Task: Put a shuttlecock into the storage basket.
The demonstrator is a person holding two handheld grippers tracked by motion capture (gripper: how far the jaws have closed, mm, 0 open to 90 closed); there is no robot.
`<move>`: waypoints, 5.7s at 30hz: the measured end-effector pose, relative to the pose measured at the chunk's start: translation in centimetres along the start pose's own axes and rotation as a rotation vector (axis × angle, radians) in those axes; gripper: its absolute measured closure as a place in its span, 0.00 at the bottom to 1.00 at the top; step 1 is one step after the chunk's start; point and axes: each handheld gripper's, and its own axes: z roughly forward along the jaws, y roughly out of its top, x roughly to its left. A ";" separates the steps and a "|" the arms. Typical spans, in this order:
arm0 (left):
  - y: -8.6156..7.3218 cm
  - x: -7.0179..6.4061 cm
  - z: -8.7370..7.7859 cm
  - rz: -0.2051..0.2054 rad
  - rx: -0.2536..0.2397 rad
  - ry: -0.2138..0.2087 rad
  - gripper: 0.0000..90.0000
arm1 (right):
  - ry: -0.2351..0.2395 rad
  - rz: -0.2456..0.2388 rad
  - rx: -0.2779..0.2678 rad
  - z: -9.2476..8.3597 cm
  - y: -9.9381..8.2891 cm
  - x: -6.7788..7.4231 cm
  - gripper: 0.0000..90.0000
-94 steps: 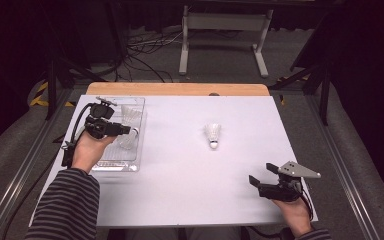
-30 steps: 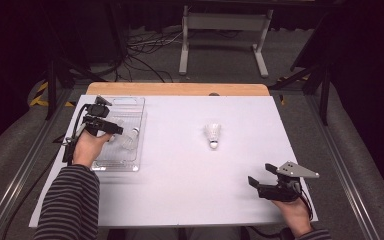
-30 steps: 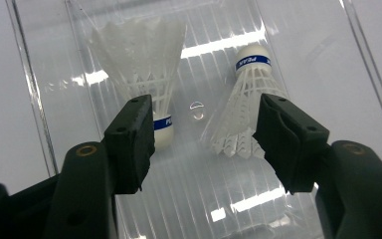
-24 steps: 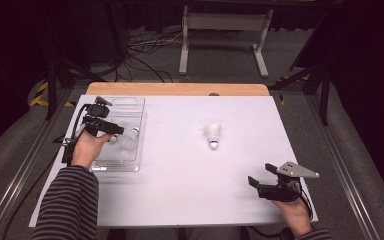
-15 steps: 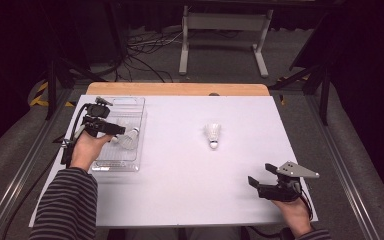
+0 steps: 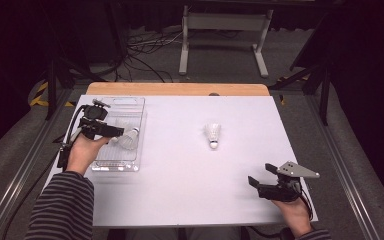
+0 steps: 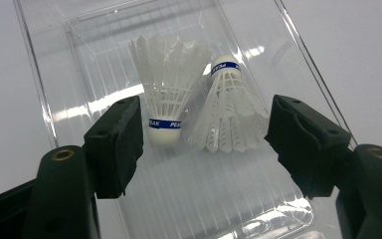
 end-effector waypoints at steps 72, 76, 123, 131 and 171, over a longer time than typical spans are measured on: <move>-5.7 -0.8 -2.9 0.073 -0.127 -0.082 0.31 | -0.007 0.005 -0.002 0.0 0.0 0.0 0.18; -6.0 -1.0 -3.0 0.075 -0.136 -0.092 0.31 | -0.007 0.004 -0.002 -0.1 0.0 0.0 0.18; -9.8 -1.6 -4.4 0.078 -0.228 -0.124 0.26 | -0.007 0.014 -0.005 -0.1 0.0 -0.1 0.18; -10.5 -1.6 -4.6 0.082 -0.261 -0.131 0.27 | -0.008 0.014 -0.004 -0.1 0.0 -0.1 0.18; -14.0 -2.1 -4.2 0.081 -0.341 -0.165 0.28 | -0.012 0.010 -0.011 -0.1 0.0 -0.1 0.18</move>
